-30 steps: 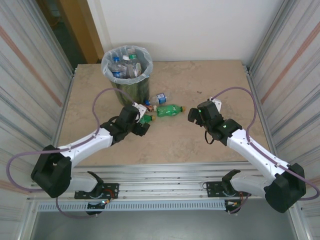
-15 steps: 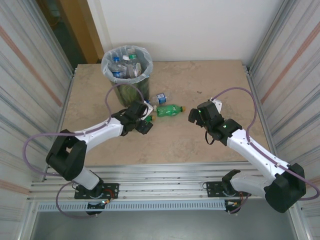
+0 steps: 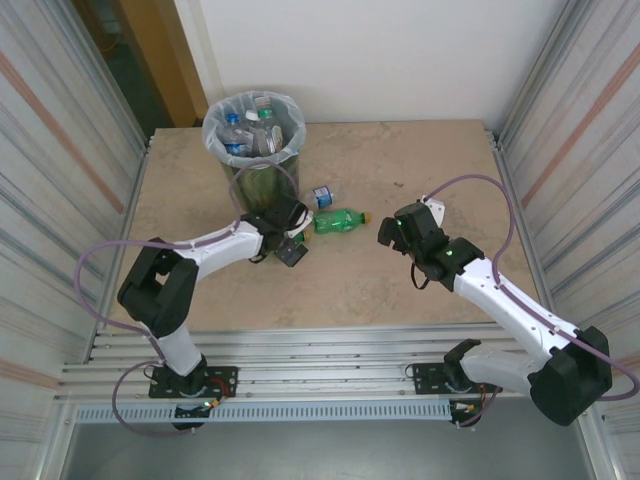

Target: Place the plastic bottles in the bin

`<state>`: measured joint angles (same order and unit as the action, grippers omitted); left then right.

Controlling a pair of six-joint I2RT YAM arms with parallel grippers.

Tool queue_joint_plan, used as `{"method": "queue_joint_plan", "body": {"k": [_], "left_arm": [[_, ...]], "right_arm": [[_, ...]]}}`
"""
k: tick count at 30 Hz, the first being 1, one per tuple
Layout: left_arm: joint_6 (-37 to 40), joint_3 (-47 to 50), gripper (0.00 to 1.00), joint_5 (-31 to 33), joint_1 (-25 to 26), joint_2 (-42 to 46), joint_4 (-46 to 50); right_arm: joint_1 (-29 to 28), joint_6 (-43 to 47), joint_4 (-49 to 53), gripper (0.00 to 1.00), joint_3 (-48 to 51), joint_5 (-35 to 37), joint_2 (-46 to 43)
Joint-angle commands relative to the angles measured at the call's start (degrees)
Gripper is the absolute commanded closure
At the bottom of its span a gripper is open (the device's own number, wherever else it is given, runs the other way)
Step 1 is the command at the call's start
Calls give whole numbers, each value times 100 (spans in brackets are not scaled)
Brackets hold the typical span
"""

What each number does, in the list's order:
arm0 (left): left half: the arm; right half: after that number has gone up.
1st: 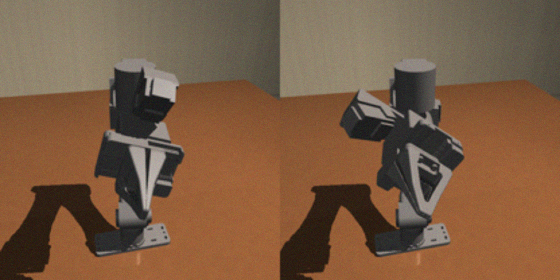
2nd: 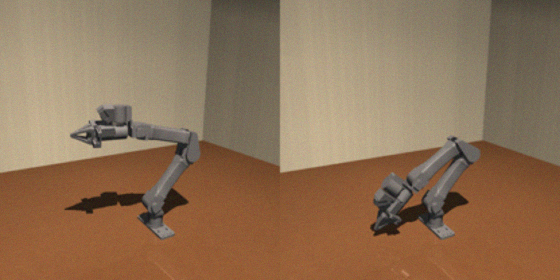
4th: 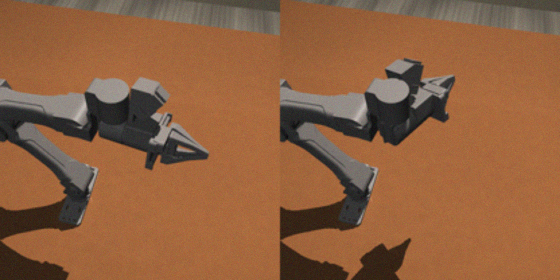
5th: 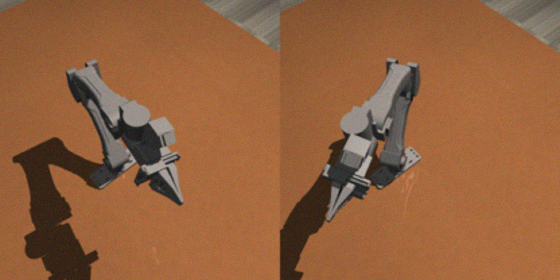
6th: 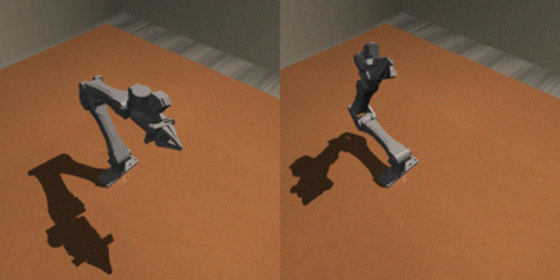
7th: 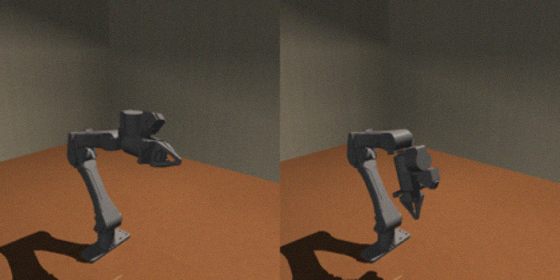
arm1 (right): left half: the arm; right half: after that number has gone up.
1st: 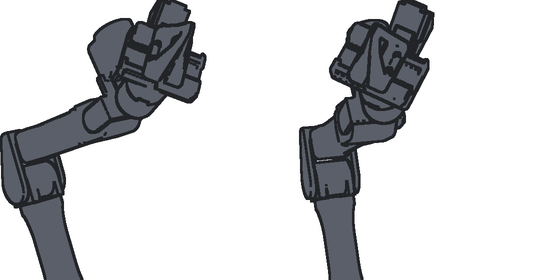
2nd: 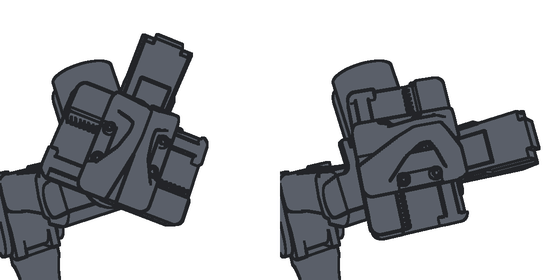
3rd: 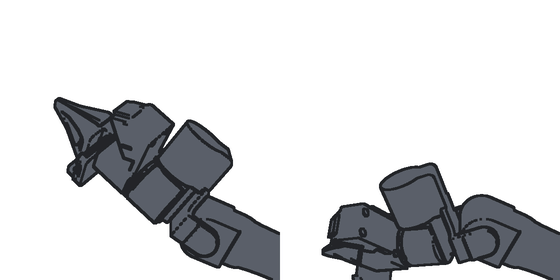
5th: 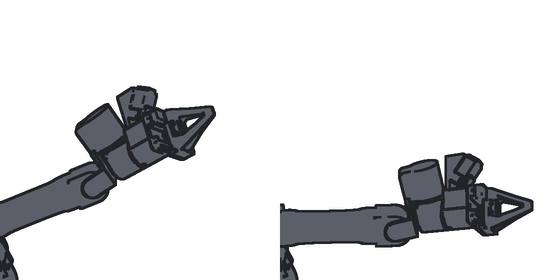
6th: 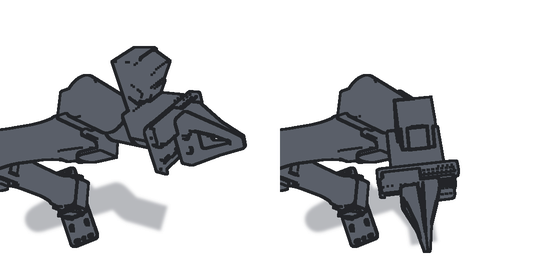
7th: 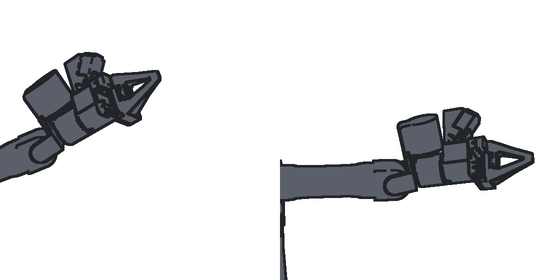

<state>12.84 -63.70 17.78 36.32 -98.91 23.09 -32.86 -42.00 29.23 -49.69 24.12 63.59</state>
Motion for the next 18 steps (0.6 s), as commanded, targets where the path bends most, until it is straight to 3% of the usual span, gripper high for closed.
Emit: {"method": "queue_joint_plan", "body": {"k": [1,18], "left_arm": [[-1,-215,1,216,-81,-157,339],[-95,-467,1,-103,-106,-553,849]], "right_arm": [[43,-172,127,2,-1,137,-127],[52,-186,113,2,11,111,-75]]}}
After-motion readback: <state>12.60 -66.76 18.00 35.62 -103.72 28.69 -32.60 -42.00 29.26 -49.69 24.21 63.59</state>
